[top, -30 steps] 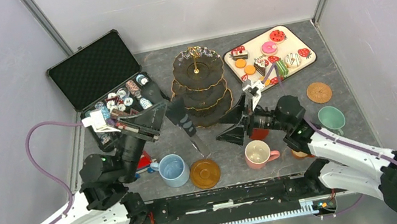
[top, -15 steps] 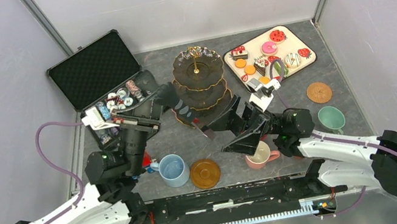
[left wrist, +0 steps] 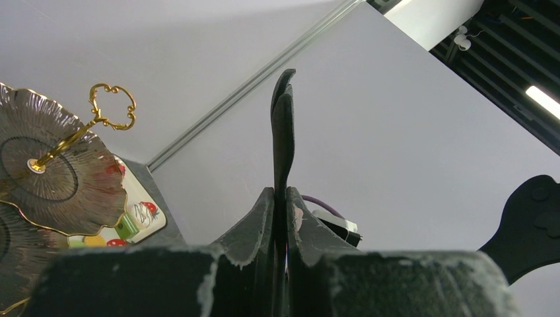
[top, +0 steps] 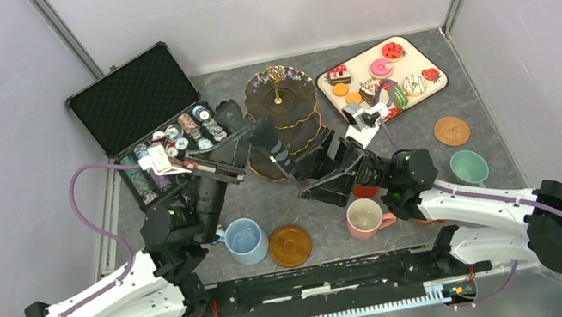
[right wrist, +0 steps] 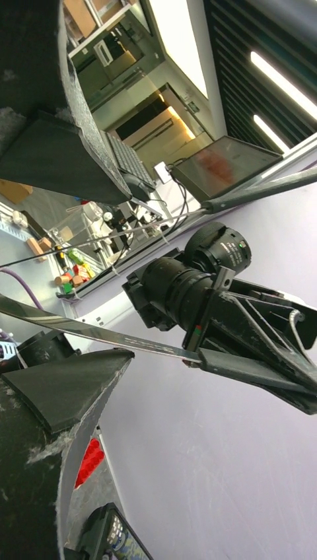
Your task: Serve the afternoon tea
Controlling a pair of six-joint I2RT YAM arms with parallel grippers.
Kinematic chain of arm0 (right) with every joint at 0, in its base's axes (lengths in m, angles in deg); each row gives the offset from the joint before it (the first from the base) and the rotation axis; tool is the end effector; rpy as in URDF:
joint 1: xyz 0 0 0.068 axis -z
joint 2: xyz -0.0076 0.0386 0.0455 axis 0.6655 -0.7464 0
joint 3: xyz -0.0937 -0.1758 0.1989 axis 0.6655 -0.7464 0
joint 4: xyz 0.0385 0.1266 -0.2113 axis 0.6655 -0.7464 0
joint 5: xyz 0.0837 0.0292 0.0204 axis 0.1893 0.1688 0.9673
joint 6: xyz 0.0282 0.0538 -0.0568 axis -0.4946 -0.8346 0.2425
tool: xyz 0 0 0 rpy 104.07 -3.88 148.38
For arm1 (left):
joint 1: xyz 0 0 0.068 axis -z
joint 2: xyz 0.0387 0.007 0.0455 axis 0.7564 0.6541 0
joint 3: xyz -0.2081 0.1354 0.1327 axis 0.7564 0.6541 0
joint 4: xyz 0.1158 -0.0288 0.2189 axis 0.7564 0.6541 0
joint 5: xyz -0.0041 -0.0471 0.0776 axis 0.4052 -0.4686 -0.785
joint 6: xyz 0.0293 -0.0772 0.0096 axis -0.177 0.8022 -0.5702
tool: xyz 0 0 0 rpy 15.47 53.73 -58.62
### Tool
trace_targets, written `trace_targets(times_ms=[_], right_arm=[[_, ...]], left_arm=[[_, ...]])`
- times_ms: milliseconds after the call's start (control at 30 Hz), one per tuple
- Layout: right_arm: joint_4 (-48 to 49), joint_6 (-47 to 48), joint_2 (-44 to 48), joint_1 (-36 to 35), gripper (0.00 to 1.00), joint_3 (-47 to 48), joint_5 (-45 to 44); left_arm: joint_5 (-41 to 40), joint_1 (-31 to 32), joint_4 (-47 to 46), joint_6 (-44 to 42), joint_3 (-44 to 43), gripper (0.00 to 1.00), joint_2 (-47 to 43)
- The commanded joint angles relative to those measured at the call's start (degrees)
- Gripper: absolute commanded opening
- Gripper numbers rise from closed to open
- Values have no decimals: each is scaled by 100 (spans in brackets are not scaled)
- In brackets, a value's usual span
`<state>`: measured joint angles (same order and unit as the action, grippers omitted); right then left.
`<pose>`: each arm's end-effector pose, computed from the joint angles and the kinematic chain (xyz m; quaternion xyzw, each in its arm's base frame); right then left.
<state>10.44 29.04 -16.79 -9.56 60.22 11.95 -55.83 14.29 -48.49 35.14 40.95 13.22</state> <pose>0.1179 0.2034 0.3690 -0.1921 0.4324 0.7845 0.4009 0.1095 -0.1313 0.4190 -0.1543 0.4998 -0.5831 0.6216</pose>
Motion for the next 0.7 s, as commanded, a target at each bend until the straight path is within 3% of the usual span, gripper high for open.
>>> trace_targets(times_ms=[0, 233, 567, 667], right_arm=[[101, -110, 10, -49, 87, 233, -304], [246, -201, 5, -46, 89, 176, -510], [879, -517, -160, -52, 84, 26, -607], [951, -533, -157, -51, 79, -29, -655]], left_arm=[[5, -4, -458, 364, 57, 2, 87], [135, -11, -608, 587, 125, 2, 299], [129, -12, -920, 851, 258, 2, 472], [109, -19, -927, 921, 283, 2, 498]])
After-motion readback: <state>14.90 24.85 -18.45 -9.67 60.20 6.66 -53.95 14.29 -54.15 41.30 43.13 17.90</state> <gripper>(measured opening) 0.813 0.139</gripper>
